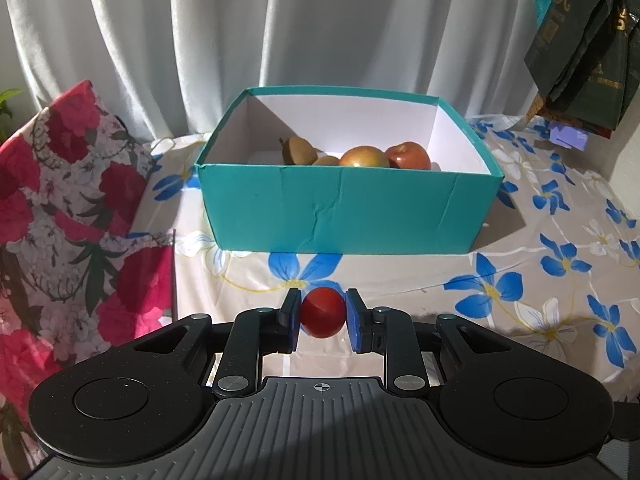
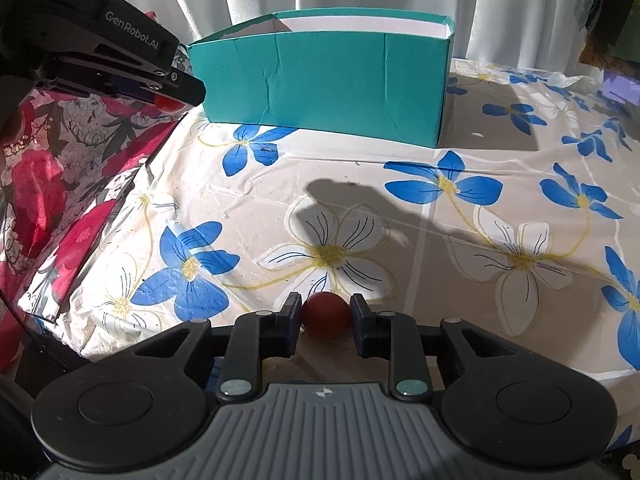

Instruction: Organize fruits

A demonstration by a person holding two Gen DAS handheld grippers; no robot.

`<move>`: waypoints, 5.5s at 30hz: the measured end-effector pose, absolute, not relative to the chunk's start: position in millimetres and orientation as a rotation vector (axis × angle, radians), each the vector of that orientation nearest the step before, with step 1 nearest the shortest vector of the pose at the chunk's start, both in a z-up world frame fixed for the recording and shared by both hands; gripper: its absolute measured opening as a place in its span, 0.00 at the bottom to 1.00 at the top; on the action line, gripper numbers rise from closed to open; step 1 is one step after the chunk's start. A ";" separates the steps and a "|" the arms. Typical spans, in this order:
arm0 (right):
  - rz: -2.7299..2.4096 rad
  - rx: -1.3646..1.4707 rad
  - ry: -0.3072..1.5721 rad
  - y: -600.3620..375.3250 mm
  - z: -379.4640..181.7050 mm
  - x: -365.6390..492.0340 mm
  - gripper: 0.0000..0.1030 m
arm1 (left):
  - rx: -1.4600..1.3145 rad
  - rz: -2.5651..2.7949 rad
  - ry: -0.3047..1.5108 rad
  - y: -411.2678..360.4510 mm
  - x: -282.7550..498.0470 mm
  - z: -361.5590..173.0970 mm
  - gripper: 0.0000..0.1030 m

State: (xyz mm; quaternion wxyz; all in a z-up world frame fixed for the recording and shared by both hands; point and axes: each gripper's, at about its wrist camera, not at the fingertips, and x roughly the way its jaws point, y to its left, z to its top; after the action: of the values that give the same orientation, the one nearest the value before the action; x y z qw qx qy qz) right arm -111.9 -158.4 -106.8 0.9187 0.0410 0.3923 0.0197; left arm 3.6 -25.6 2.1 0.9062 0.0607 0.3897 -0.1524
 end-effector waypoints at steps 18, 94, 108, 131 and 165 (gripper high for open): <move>-0.110 0.105 0.485 -196.1 -11.7 -74.0 0.24 | 0.141 -0.177 0.734 -51.5 64.7 53.5 0.26; -0.104 0.038 0.360 -204.5 17.4 23.2 0.25 | 0.078 -0.017 0.805 -6.2 110.1 40.9 1.00; -0.093 0.020 0.521 -196.9 -18.0 93.1 0.25 | 0.066 0.040 0.841 16.8 103.5 36.2 1.00; -0.118 -0.020 0.482 -199.9 0.4 75.7 0.98 | 0.111 0.022 0.860 5.9 94.2 34.8 1.00; -0.158 -0.055 1.017 -188.1 -9.9 67.9 1.00 | 0.197 -0.108 0.935 -44.1 113.1 22.2 1.00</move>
State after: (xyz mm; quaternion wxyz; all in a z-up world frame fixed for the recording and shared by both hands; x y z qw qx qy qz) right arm 67.9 -188.1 -9.9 0.8700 -0.0262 0.4865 -0.0756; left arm 113.1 -44.1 22.2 0.8866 0.0950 0.4496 -0.0518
